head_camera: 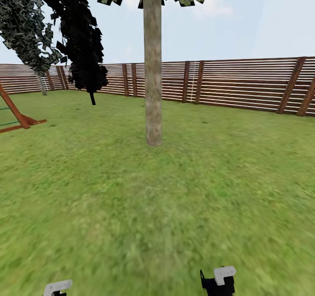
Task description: In the garden, pick up the pesticide atomizer on the floor and spray pesticide onto both trees until each tree trunk is fully covered.
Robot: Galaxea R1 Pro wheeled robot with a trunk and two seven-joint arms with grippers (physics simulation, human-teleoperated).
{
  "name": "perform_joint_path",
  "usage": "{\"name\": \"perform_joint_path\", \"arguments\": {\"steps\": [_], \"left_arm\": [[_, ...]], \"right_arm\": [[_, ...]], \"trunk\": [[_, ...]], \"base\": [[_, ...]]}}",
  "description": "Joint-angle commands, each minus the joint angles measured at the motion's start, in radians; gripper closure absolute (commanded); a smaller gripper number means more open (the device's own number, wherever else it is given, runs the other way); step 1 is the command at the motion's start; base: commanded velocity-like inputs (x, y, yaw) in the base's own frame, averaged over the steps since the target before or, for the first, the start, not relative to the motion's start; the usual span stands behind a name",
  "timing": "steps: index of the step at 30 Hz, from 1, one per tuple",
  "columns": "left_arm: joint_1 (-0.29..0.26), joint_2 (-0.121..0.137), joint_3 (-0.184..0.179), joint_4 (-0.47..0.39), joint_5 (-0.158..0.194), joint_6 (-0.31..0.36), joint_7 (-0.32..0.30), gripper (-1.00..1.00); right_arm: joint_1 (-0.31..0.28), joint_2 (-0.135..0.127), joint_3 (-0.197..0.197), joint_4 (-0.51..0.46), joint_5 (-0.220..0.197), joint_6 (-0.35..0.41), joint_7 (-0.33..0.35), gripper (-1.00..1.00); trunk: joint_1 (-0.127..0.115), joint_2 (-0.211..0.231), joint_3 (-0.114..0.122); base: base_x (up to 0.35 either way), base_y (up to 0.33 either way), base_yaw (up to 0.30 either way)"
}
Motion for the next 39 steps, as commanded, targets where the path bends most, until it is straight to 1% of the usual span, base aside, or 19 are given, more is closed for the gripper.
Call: {"name": "perform_joint_path", "arguments": {"steps": [1, 39], "left_arm": [[0.0, 0.0, -0.001, 0.001, 0.009, -0.003, -0.005, 1.0], [-0.001, 0.0, -0.001, 0.001, 0.009, -0.003, -0.005, 1.0]], "right_arm": [[-0.001, 0.0, -0.001, 0.001, 0.011, -0.001, -0.009, -1.0], [-0.001, 0.002, -0.001, 0.001, 0.011, -0.001, -0.009, -1.0]], "trunk": [[0.0, 0.0, -0.001], [0.0, 0.0, -0.001]], "base": [[0.336, 0.0, 0.0], [0.336, 0.0, 0.0]]}}
